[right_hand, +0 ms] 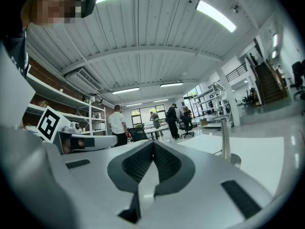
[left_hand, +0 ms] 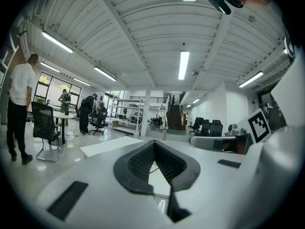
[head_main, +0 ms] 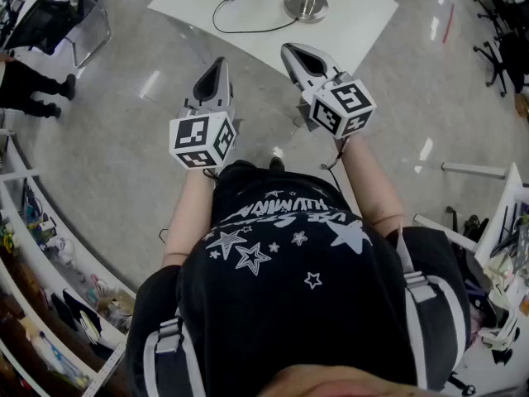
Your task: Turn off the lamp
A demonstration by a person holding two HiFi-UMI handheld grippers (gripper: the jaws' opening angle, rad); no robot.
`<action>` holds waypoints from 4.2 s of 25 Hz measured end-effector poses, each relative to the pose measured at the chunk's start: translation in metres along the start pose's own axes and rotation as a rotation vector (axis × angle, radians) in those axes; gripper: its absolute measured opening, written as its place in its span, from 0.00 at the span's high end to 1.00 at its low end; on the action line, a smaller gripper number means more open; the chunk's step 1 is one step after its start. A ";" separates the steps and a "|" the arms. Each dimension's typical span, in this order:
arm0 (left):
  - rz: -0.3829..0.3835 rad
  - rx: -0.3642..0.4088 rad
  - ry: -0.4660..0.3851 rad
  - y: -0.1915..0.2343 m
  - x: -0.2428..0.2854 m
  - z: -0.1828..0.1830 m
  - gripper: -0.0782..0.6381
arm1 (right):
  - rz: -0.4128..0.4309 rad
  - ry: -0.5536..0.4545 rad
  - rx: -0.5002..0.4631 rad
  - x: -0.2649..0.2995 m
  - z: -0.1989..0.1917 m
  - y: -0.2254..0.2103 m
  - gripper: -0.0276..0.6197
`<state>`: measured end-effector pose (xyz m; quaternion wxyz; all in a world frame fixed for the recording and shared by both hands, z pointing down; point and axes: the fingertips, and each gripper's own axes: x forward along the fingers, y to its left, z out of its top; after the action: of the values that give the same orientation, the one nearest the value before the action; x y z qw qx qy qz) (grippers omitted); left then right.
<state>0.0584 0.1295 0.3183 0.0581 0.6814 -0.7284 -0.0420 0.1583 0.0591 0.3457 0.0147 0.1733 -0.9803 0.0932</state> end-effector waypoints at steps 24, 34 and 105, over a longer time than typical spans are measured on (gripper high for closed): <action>-0.027 -0.019 -0.003 0.059 0.086 0.004 0.88 | -0.055 0.020 0.010 0.072 0.002 -0.055 0.95; -0.083 -0.044 0.015 0.134 0.160 0.013 0.88 | -0.127 0.040 0.021 0.162 0.010 -0.090 0.95; -0.420 0.137 0.588 0.159 0.393 -0.176 0.64 | -0.354 0.234 0.226 0.320 -0.073 -0.255 0.95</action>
<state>-0.0988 -0.2491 0.5259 0.2093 0.8013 -0.5259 0.1937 -0.0553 -0.2701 0.4820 0.1249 0.3309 -0.9097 0.2177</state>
